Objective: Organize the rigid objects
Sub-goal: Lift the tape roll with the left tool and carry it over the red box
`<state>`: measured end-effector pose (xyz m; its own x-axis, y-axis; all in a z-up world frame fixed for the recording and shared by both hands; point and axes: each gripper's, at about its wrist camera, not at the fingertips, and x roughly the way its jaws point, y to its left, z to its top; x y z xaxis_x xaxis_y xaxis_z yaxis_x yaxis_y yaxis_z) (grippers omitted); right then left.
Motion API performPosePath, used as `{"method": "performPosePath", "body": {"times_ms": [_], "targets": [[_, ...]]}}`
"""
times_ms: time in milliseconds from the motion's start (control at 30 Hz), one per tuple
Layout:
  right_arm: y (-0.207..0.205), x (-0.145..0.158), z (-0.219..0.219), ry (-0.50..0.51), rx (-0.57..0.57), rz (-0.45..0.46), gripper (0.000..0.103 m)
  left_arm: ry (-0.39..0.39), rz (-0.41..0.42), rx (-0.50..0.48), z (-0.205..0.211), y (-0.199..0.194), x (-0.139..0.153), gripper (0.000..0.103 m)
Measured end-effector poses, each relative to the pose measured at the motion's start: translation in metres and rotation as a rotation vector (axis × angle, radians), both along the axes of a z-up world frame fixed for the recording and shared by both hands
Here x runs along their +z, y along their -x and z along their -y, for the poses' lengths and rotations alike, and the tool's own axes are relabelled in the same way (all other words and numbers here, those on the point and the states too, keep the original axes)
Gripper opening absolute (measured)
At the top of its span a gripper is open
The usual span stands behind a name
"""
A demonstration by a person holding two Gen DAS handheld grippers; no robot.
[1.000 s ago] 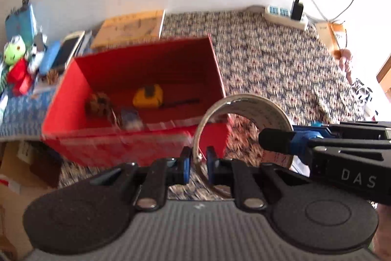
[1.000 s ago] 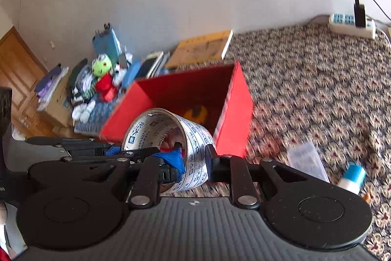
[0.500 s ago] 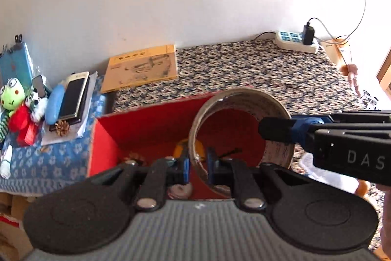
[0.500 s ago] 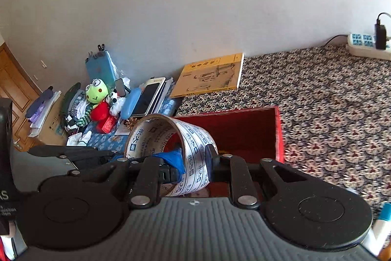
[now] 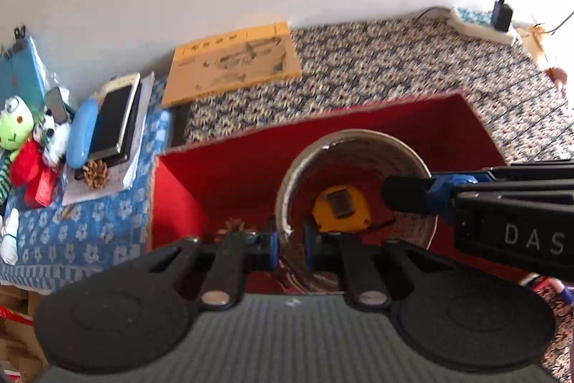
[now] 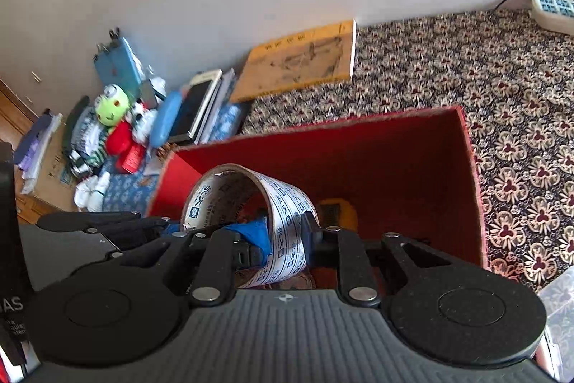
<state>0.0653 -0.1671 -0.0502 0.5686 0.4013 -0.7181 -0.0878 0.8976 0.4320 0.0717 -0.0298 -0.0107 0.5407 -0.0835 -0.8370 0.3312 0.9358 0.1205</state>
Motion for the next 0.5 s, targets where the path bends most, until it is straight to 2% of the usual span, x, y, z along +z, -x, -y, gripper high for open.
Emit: {"method": "performPosePath", "body": {"times_ms": [233, 500], "targets": [[-0.017, -0.017, -0.007, 0.016, -0.001, -0.054, 0.0, -0.048, -0.05, 0.009, -0.004, -0.017, -0.032, 0.012], [-0.03, -0.029, -0.016, 0.02, 0.007, -0.072, 0.0, -0.079, -0.094, 0.036, -0.01, -0.034, -0.054, 0.014]]}}
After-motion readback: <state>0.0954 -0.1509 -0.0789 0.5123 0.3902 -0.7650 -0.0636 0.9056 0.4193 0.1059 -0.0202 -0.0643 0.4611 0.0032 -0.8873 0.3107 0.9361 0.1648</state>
